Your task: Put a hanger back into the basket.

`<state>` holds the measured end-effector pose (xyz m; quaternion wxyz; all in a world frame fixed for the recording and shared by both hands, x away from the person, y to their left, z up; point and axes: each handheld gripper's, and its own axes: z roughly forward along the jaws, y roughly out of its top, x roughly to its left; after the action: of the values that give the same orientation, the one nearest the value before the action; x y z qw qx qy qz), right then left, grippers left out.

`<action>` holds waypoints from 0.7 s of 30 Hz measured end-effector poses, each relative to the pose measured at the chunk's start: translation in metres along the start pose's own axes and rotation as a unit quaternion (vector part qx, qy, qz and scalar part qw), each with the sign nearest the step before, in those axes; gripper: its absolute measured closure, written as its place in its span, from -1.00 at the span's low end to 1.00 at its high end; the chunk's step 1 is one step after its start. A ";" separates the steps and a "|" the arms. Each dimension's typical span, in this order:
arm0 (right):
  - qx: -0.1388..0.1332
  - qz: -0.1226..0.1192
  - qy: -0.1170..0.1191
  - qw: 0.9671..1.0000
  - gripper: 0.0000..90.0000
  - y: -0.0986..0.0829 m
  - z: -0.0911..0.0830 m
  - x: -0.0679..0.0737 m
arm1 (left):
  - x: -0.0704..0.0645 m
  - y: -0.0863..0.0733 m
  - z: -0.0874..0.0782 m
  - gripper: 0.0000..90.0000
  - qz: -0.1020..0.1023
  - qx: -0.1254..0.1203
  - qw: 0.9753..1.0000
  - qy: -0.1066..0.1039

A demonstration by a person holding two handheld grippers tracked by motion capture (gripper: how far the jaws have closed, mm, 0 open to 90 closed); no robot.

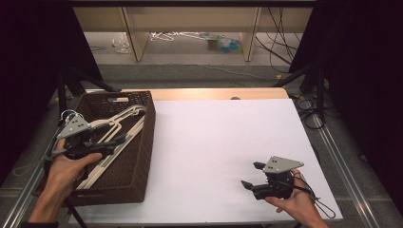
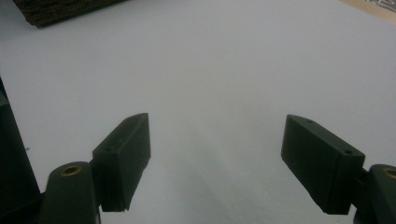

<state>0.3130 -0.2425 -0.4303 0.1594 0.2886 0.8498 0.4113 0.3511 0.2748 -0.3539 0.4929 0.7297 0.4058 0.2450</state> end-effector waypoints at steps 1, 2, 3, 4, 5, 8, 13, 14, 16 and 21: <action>0.000 0.001 0.000 1.000 -0.46 0.000 0.000 0.000 | -0.004 0.000 0.001 -0.44 -0.002 -0.002 1.000 -0.005; -0.001 0.001 -0.001 1.000 -0.46 0.000 0.000 0.000 | -0.008 0.000 0.002 -0.45 -0.004 -0.004 1.000 -0.010; -0.001 0.002 0.000 1.000 -0.47 0.000 0.000 0.000 | -0.010 0.001 0.003 -0.48 0.009 -0.005 1.000 -0.014; -0.001 0.003 0.001 1.000 -0.47 0.000 0.000 0.000 | -0.014 0.001 0.003 -0.50 0.014 -0.003 1.000 -0.017; -0.002 0.003 0.001 1.000 -0.47 0.000 0.000 0.000 | -0.018 0.002 0.004 -0.50 0.011 -0.007 1.000 -0.018; -0.005 0.004 -0.001 1.000 -0.48 0.000 0.000 0.000 | -0.028 0.004 0.006 -0.52 0.022 -0.010 0.999 -0.026; -0.011 0.004 -0.001 1.000 -0.48 0.000 0.000 -0.001 | -0.044 0.006 0.009 -0.53 0.038 -0.006 0.999 -0.039; -0.011 0.005 -0.001 1.000 -0.48 0.000 0.000 -0.001 | -0.047 0.006 0.010 -0.53 0.042 -0.006 0.998 -0.041; -0.014 0.004 -0.002 1.000 -0.48 0.000 0.000 -0.001 | -0.053 0.006 0.013 -0.53 0.047 -0.004 0.998 -0.046; -0.016 0.006 -0.002 1.000 -0.48 0.001 0.000 -0.001 | -0.070 0.005 0.017 -0.54 0.046 -0.006 0.997 -0.059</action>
<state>0.3140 -0.2427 -0.4293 0.1632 0.2925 0.8410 0.4249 0.3271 0.2072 -0.3531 0.5084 0.7579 0.3407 0.2260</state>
